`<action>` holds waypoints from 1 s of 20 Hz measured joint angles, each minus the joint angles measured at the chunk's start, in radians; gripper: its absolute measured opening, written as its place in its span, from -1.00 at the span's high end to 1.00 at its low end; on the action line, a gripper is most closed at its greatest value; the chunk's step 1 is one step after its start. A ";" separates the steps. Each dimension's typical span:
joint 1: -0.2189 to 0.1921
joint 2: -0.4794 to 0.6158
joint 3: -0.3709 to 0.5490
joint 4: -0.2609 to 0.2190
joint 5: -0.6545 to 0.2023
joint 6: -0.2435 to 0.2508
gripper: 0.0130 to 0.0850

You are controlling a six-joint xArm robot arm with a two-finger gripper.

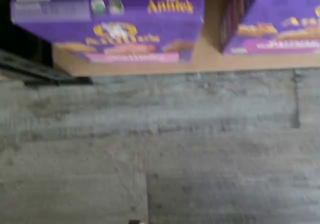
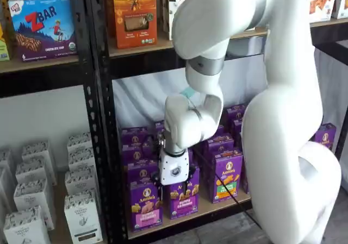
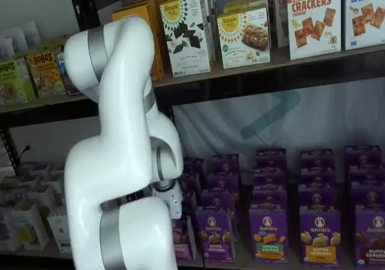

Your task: Pick up the purple box with a pink patch in the middle, on the bottom shelf, the first box from the left

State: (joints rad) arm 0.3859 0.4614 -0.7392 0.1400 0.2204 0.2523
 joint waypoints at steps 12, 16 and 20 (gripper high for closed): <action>-0.043 0.158 -0.216 -0.081 0.009 0.036 -1.00; -0.053 0.190 -0.271 -0.101 0.016 0.045 -1.00; -0.058 0.217 -0.319 -0.111 0.031 0.049 -1.00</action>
State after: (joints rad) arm 0.3275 0.6781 -1.0587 0.0286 0.2514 0.3017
